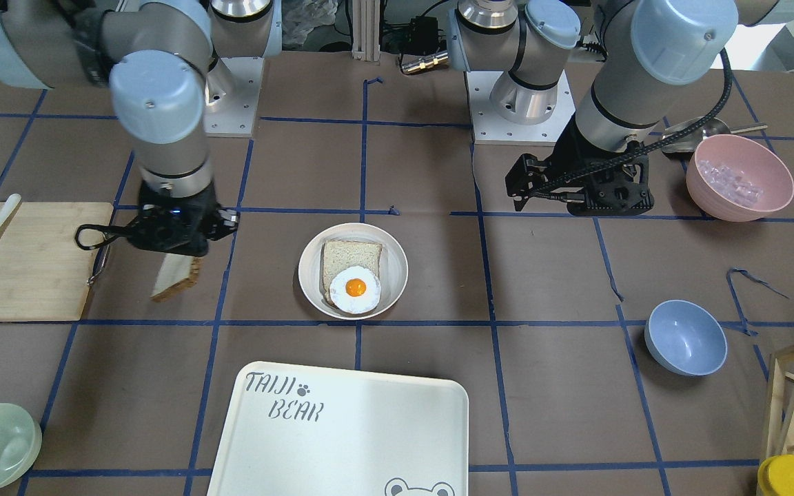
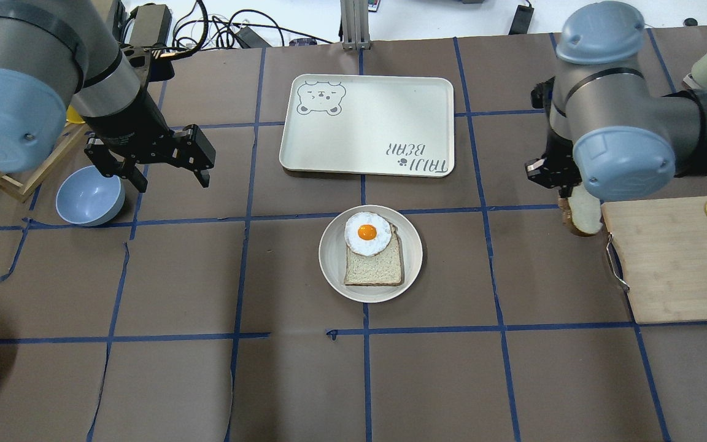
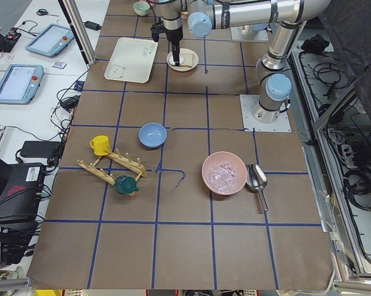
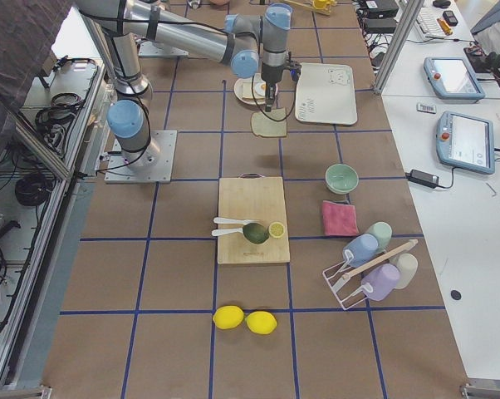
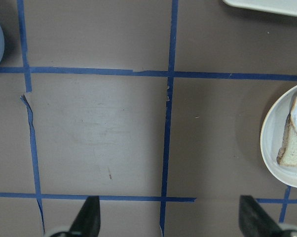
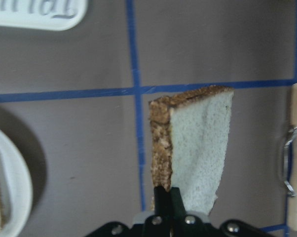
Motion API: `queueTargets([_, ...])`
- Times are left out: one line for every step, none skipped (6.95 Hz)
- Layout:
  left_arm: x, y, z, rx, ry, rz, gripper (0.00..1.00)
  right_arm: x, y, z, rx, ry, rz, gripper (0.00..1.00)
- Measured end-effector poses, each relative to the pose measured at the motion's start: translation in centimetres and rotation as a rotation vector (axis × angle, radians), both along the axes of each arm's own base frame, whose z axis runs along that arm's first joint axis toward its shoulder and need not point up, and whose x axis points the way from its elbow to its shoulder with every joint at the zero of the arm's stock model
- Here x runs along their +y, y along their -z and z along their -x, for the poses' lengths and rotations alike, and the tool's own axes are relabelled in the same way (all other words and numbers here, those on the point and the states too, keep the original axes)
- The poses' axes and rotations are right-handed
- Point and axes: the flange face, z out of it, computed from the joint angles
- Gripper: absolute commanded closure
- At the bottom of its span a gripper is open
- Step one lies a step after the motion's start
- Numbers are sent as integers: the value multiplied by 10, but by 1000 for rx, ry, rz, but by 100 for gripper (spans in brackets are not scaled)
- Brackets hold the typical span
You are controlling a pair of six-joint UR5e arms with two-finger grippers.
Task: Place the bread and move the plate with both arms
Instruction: 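Lift the bread slice with the right gripper and carry it over the white plate, then lower the bread onto the fried egg and open the right gripper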
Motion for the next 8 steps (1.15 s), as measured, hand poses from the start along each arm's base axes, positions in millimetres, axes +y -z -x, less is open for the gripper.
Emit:
queueTargets([0, 0, 0, 0, 0, 0, 0, 14, 8, -55, -16, 27, 22, 100])
queueTargets([0, 0, 0, 0, 0, 0, 0, 22, 13, -97, -34, 24, 53, 100])
queueTargets([0, 0, 0, 1, 0, -1, 0, 25, 22, -135, -50, -9, 73, 100])
queueTargets([0, 1, 0, 0, 0, -1, 0, 31, 34, -168, -64, -45, 95, 100])
queueTargets([0, 1, 0, 1, 1, -2, 0, 37, 44, -190, -71, -60, 103, 100])
queueTargets([0, 1, 0, 1, 0, -2, 0, 41, 50, -199, -73, -65, 104, 100])
queueTargets([0, 1, 0, 2, -1, -2, 0, 43, 53, -203, -71, -69, 100, 100])
queueTargets([0, 1, 0, 3, -1, -2, 0, 44, 54, -204, -66, -71, 97, 100])
